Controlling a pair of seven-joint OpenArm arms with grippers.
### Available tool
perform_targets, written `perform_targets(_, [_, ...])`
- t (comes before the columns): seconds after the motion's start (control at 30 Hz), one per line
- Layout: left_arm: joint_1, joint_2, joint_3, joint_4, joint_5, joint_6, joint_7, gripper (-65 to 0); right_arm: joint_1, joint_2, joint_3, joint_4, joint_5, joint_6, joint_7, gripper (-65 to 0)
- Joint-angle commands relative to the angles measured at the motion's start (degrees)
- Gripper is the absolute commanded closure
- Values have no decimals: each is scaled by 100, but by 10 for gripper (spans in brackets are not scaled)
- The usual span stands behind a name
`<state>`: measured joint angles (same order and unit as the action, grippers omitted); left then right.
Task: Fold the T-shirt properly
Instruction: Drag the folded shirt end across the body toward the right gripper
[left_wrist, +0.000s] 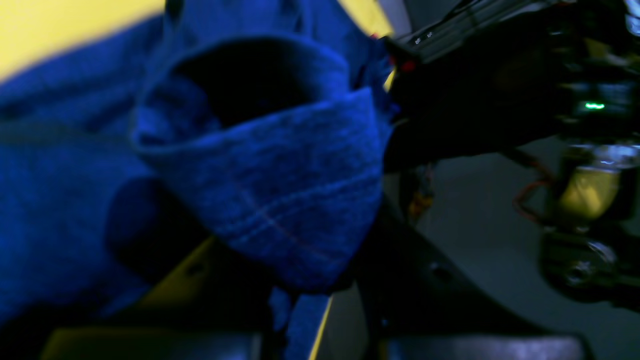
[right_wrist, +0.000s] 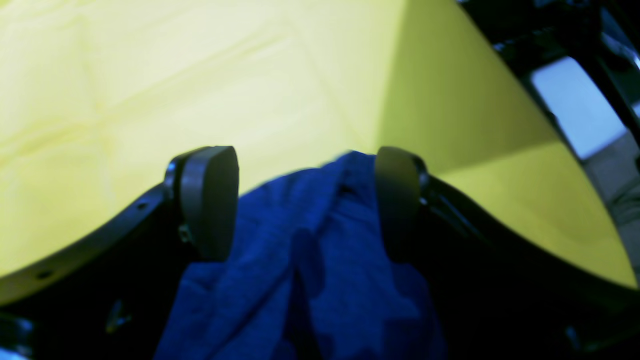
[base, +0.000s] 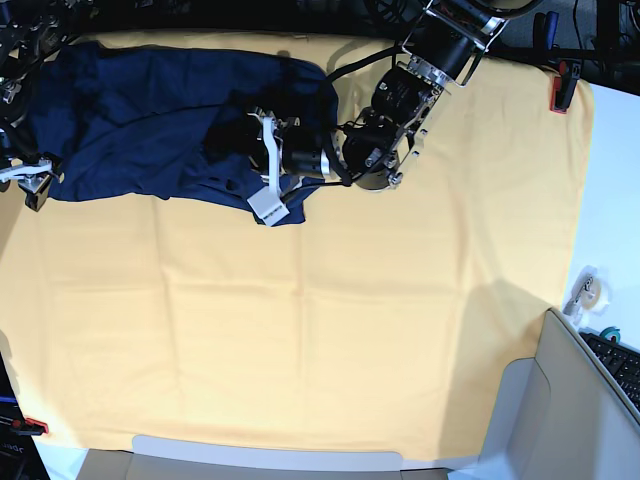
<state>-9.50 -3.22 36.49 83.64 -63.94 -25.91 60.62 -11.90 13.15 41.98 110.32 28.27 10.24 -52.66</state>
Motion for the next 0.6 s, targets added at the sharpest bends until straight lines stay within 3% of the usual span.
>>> perform_targets(0.0, [-206,63,303,-78,-177,-59,-387,0,-27,96,88,40,34,9,154,-418])
perform_targets(0.13, [-215,169,645,-386,-177,-59,-669,0,-45,96,150,-162,34,9,154,-418])
perform_targets(0.57, [-338,555,1024,-447,-177,-59,-713,0,-115,70,150,-399,34,18,154,-418])
